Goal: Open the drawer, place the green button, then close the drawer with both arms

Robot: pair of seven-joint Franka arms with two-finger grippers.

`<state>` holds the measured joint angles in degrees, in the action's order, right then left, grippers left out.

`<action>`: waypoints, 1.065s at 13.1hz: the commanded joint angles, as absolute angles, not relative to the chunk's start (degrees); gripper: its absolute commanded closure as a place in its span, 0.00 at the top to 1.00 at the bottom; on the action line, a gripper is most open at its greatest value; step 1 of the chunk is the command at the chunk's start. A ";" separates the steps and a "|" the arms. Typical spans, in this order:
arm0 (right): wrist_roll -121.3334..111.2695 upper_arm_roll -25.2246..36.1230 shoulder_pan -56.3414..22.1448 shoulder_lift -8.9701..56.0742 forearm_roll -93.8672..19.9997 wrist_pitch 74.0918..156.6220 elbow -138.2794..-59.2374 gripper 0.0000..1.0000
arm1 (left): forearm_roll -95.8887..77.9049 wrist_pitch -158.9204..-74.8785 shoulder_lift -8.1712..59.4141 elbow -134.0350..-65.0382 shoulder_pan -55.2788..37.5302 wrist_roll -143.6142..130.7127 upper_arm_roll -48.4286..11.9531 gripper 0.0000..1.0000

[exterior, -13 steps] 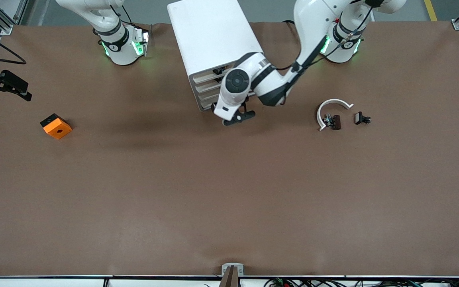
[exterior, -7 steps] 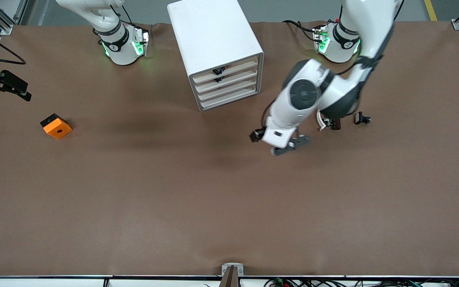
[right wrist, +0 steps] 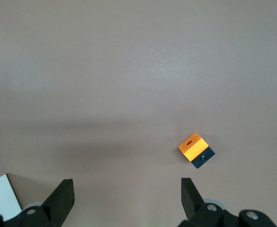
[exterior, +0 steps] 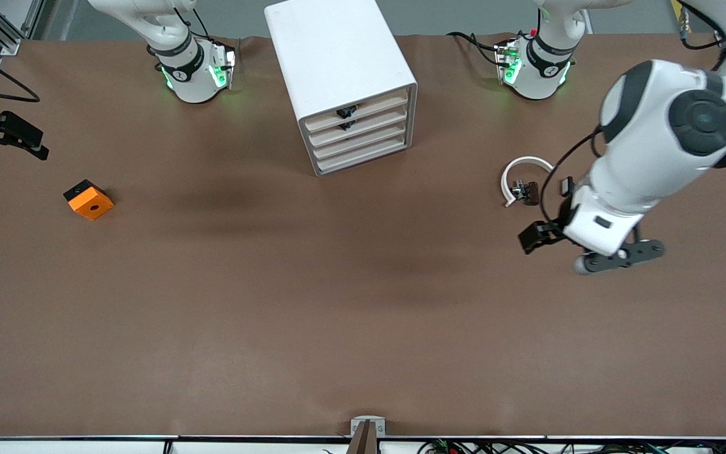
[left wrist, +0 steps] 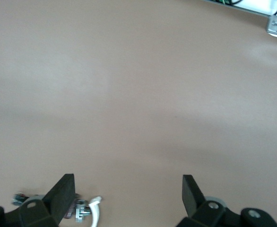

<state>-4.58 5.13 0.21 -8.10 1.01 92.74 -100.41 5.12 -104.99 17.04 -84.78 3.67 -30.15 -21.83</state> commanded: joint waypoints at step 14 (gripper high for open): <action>-0.44 4.75 1.05 -7.47 -0.70 92.02 -96.50 1.00 | 6.33 -92.02 12.66 -81.12 14.68 -11.43 -21.97 1.00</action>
